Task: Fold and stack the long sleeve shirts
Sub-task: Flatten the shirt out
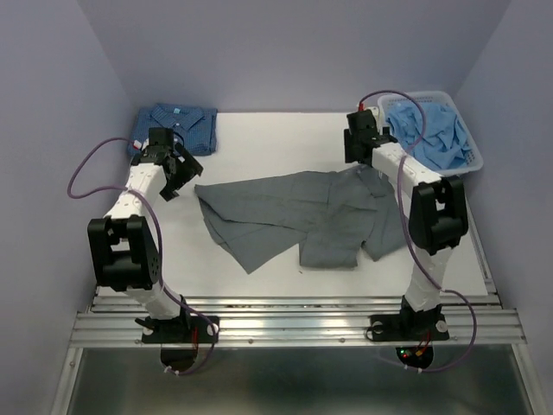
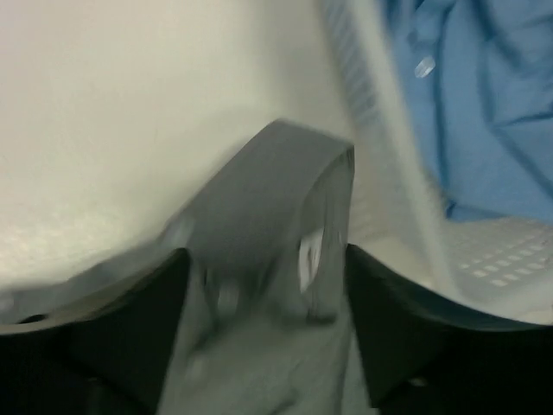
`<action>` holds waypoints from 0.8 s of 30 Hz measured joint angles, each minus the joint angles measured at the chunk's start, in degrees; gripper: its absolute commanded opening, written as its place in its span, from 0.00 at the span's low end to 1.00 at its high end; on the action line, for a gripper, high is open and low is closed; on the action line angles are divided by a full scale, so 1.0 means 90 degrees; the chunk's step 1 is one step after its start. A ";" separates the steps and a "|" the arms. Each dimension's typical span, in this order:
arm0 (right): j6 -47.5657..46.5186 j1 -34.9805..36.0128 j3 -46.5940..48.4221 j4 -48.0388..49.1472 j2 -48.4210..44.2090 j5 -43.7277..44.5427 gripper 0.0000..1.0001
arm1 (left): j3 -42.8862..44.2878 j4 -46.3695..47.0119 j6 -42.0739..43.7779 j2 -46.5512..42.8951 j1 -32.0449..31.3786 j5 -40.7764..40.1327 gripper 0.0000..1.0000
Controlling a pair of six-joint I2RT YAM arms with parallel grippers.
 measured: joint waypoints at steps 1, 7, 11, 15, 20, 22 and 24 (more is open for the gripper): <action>0.0053 -0.0012 0.0250 -0.0381 0.0435 -0.0163 1.00 | 0.0000 -0.0080 0.0017 0.0170 0.0022 0.0012 0.99; 0.0308 -0.0017 0.0335 -0.0631 0.0420 -0.0940 1.00 | -0.0090 0.0058 0.0027 -0.0257 0.0053 0.0231 0.99; 0.0678 -0.0017 -0.0665 -0.0330 -0.1059 -0.1307 1.00 | -0.0833 0.0459 0.0024 -0.0889 0.0053 0.0478 0.99; 0.1209 -0.0017 -0.1838 -0.0056 -0.2237 -0.1625 1.00 | -0.1382 0.0641 0.0017 -0.0663 0.0051 0.0787 0.99; 0.1756 -0.0017 -0.3373 -0.0012 -0.3128 -0.2045 1.00 | -0.1914 0.1013 -0.0032 -0.0316 -0.0216 0.1214 0.95; 0.1926 -0.0017 -0.3942 -0.0083 -0.3456 -0.2217 1.00 | -0.1914 0.1207 -0.0068 -0.0131 -0.0573 0.1260 0.85; 0.2030 -0.0017 -0.4313 -0.0165 -0.3750 -0.2341 1.00 | -0.1875 0.1350 -0.0100 0.0095 -0.0886 0.1302 0.73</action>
